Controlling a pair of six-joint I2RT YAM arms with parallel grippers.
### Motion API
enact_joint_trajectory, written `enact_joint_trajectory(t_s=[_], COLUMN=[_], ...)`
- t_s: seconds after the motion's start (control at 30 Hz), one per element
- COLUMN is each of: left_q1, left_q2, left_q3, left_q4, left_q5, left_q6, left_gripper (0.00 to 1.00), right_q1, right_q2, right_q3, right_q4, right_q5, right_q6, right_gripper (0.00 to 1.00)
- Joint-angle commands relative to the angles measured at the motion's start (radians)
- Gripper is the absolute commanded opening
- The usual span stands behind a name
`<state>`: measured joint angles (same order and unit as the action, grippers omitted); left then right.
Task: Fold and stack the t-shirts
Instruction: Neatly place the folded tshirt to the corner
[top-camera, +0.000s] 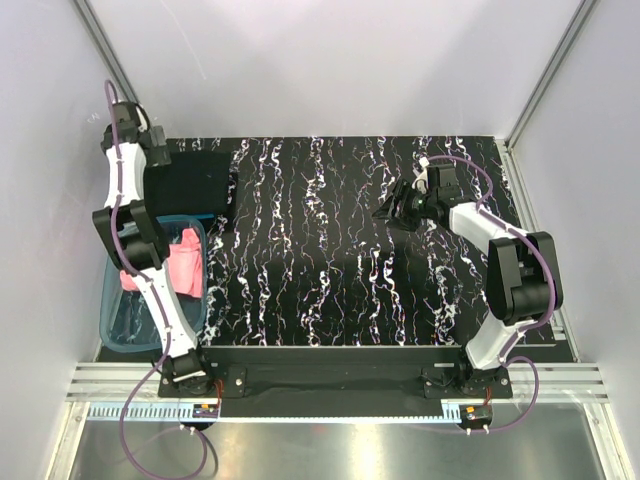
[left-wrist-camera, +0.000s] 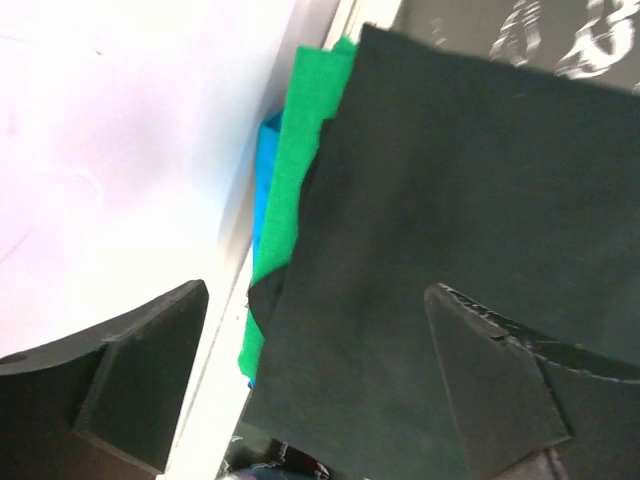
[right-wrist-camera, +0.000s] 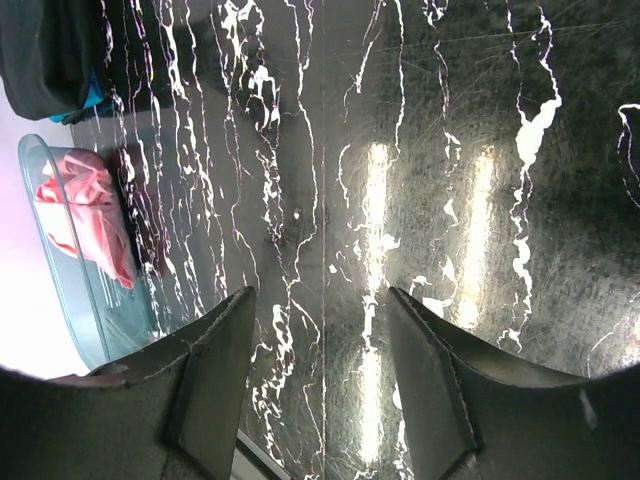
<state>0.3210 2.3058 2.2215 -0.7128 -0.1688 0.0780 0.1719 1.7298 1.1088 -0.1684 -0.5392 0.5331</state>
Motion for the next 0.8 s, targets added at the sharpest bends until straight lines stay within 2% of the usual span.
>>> enact_joint_trajectory(t_s=[0.0, 0.23, 0.3, 0.33, 0.37, 0.4, 0.43, 0.47, 0.53, 0.6, 0.63, 0.77], left_q1=[-0.036, -0.082, -0.106, -0.149, -0.175, -0.200, -0.250, -0.275, -0.357, -0.411, -0.460, -0.536], left_q2=[-0.149, -0.310, -0.400, -0.431, -0.463, -0.550, -0.597, -0.658, -0.812, -0.896, -0.975, -1.140], left_q3=[-0.022, -0.313, -0.393, -0.432, -0.512, -0.560, -0.612, -0.732, -0.827, -0.920, -0.945, -1.042], left_q4=[0.026, 0.075, 0.087, 0.104, 0.105, 0.117, 0.163, 0.188, 0.234, 0.243, 0.245, 0.236], left_q5=[0.056, 0.164, 0.245, 0.262, 0.262, 0.294, 0.320, 0.354, 0.400, 0.451, 0.466, 0.621], left_q6=[-0.076, -0.162, -0.188, -0.191, -0.198, -0.219, -0.228, -0.248, -0.273, -0.293, -0.302, -0.345], left_gripper=[0.99, 0.99, 0.99, 0.99, 0.99, 0.99, 0.99, 0.99, 0.99, 0.99, 0.99, 0.99], right_q1=[0.008, 0.008, 0.008, 0.008, 0.008, 0.008, 0.008, 0.008, 0.008, 0.008, 0.008, 0.008], right_q2=[-0.021, -0.067, -0.078, -0.085, -0.098, -0.133, -0.157, -0.185, -0.275, -0.362, -0.392, -0.533], right_q3=[0.052, 0.048, 0.065, 0.072, 0.077, 0.083, 0.085, 0.080, 0.082, 0.097, 0.103, 0.132], right_q4=[-0.019, -0.052, -0.078, -0.107, -0.117, -0.131, -0.166, -0.186, -0.245, -0.295, -0.339, -0.419], right_q5=[0.019, 0.051, 0.064, 0.074, 0.074, 0.077, 0.094, 0.103, 0.131, 0.148, 0.162, 0.174], right_q6=[-0.035, -0.041, -0.044, -0.041, -0.038, -0.035, -0.030, -0.028, -0.033, -0.039, -0.038, -0.021], right_gripper=[0.63, 0.64, 0.68, 0.74, 0.83, 0.99, 1.00, 1.00, 1.00, 1.00, 1.00, 1.00])
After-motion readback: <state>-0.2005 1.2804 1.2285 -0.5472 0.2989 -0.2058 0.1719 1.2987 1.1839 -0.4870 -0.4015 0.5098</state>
